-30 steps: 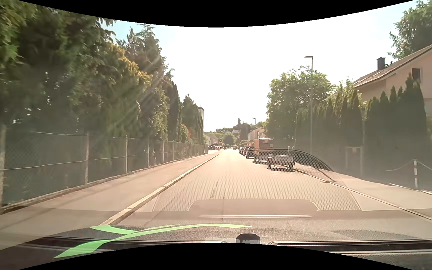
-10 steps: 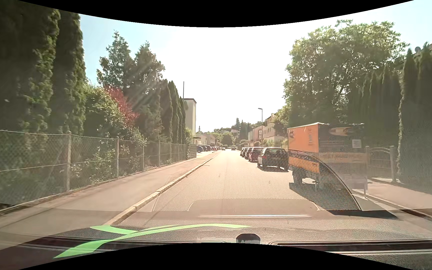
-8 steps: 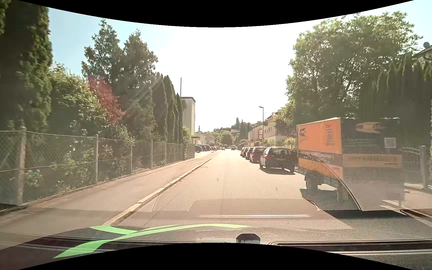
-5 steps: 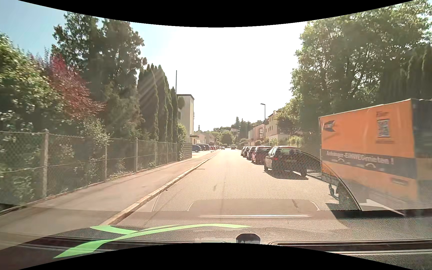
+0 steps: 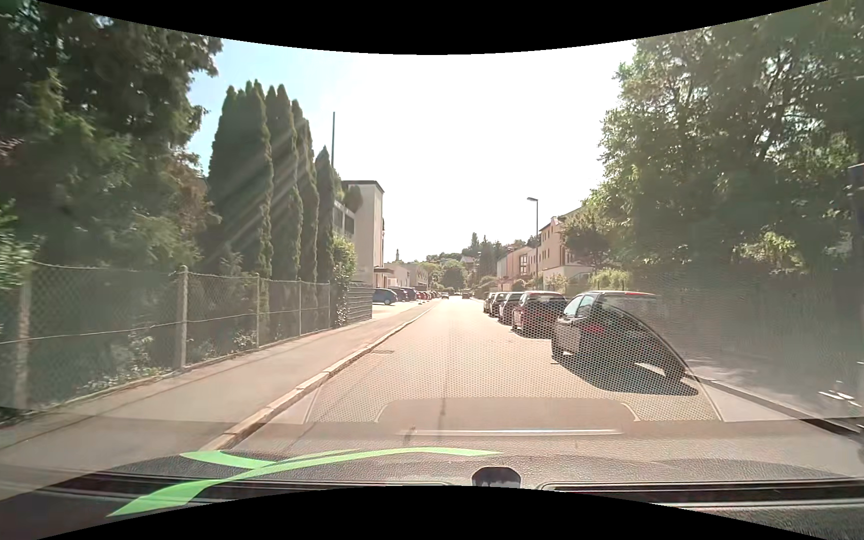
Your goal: Follow the waypoints while adhering to traffic rules and regulations
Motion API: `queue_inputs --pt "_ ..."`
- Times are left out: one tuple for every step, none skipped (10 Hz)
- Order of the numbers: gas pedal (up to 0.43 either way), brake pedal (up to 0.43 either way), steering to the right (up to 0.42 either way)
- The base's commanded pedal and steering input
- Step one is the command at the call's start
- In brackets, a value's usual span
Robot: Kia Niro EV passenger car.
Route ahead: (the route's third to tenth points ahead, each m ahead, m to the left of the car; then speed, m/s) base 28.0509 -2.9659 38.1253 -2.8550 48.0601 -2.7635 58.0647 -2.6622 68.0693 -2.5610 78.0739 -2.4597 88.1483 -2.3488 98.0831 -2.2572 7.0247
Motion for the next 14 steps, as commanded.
queue_inputs --pt "0.118 0.0 -0.001" --pt "0.118 0.0 -0.004" --pt "0.118 0.0 -0.005" --pt "0.118 0.0 -0.005" --pt "0.118 0.0 -0.005" --pt "0.118 0.0 -0.005" --pt "0.118 0.0 -0.005" --pt "0.118 0.0 -0.005" --pt "0.118 0.0 -0.004" --pt "0.118 0.0 -0.003" --pt "0.118 0.0 -0.003" --pt "0.118 0.0 -0.003" --pt "0.118 0.0 -0.003" --pt "0.118 0.0 -0.003"
